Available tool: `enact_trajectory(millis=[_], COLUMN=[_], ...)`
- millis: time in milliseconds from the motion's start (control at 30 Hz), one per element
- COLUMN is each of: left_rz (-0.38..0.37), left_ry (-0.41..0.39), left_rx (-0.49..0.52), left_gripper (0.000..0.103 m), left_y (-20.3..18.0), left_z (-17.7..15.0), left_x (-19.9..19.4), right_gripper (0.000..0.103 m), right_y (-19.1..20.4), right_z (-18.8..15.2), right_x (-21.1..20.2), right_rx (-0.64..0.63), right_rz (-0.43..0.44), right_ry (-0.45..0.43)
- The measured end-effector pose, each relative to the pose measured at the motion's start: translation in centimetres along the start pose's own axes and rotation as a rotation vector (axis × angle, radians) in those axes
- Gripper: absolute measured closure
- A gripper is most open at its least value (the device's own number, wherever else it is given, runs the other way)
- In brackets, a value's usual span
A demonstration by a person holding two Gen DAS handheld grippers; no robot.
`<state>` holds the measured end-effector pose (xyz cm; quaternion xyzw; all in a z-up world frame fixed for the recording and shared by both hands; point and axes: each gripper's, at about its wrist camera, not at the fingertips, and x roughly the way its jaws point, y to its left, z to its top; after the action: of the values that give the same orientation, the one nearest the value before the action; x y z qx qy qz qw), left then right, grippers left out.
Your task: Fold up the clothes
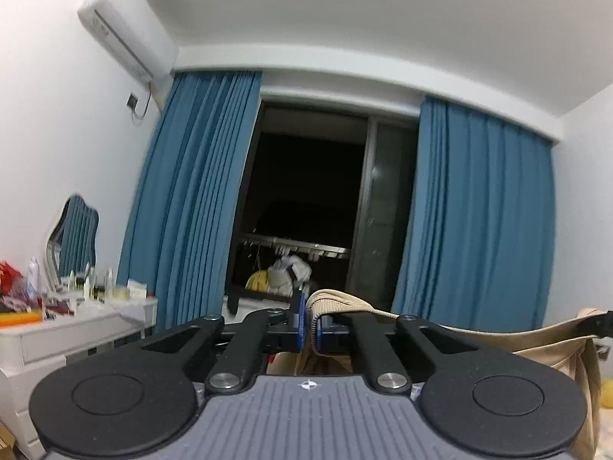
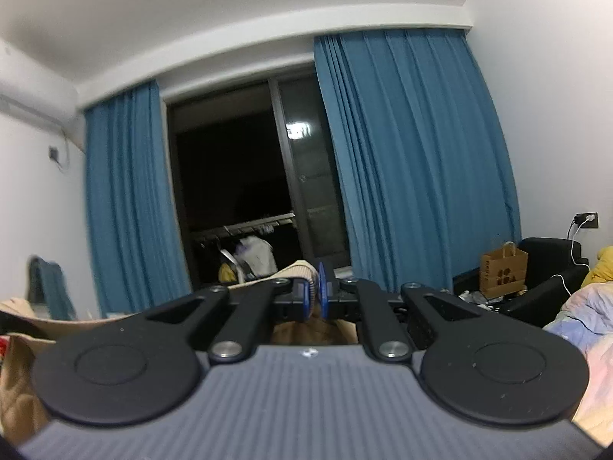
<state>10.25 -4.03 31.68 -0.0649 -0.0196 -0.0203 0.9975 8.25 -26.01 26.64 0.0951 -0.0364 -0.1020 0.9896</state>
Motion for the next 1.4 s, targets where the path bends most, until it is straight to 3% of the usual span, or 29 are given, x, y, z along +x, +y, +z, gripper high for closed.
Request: enact_trajectory(millis=[100, 267, 467, 567, 633, 733, 833, 900, 967, 1000, 1067, 1100, 1200, 1267, 1400], left_rz=[0.029, 0.084, 0.111, 0.088, 0.07, 0.062, 0.061, 0.054, 0.019, -0.001, -0.039, -0.059, -0.139, -0.169, -0.233], left_ry=[0.056, 0.184, 0.476, 0.605, 0.642, 0.649, 0.637, 0.643, 0.653, 0.659, 0.669, 0.672, 0.642, 0.612, 0.592], left_rx=[0.039, 0.124, 0.125, 0.167, 0.165, 0.176, 0.202, 0.195, 0.174, 0.163, 0.141, 0.147, 0.198, 0.18, -0.088], left_gripper=[0.098, 0.098, 0.098, 0.098, 0.098, 0.098, 0.094, 0.076, 0.024, 0.015, 0.011, 0.01, 0.004, 0.002, 0.0], left_y=[0.5, 1.7, 5.2, 6.8, 7.9, 8.5, 8.2, 8.1, 7.7, 7.4, 6.9, 6.6, 6.2, 6.7, 12.2], left_z=[-6.0, -19.6, -37.0, -43.6, -46.4, -48.3, -48.6, -48.3, -46.2, -45.0, -42.6, -41.7, -38.8, -36.5, -32.3], left_x=[7.4, 20.3, 31.2, 35.2, 36.6, 37.6, 37.7, 37.4, 36.2, 35.6, 34.3, 33.7, 30.8, 27.8, 20.5], right_gripper=[0.095, 0.095, 0.095, 0.095, 0.095, 0.095, 0.092, 0.088, 0.064, 0.056, 0.029, 0.027, 0.027, 0.027, 0.027], right_y=[-0.3, -0.7, -2.1, -3.2, -4.1, -4.3, -4.0, -4.0, -4.0, -4.0, -3.9, -3.7, -3.7, -3.8, -4.3], right_z=[-5.0, -16.2, -31.5, -37.7, -40.9, -43.0, -43.0, -42.2, -41.3, -40.7, -39.5, -38.8, -37.0, -35.7, -33.6], right_x=[6.9, 18.6, 30.4, 34.8, 36.4, 36.6, 36.7, 36.4, 36.1, 35.9, 35.0, 34.1, 31.8, 29.9, 24.2], right_rx=[-0.028, -0.072, -0.072, -0.041, -0.006, -0.013, -0.019, 0.012, 0.037, 0.046, 0.058, 0.06, 0.096, 0.122, 0.149], right_rz=[-0.021, -0.05, -0.055, -0.052, -0.06, -0.034, -0.005, 0.032, 0.065, 0.076, 0.095, 0.101, 0.12, 0.131, 0.138], right_ry=[0.062, 0.196, 0.516, 0.702, 0.786, 0.81, 0.807, 0.83, 0.839, 0.833, 0.808, 0.786, 0.755, 0.73, 0.672])
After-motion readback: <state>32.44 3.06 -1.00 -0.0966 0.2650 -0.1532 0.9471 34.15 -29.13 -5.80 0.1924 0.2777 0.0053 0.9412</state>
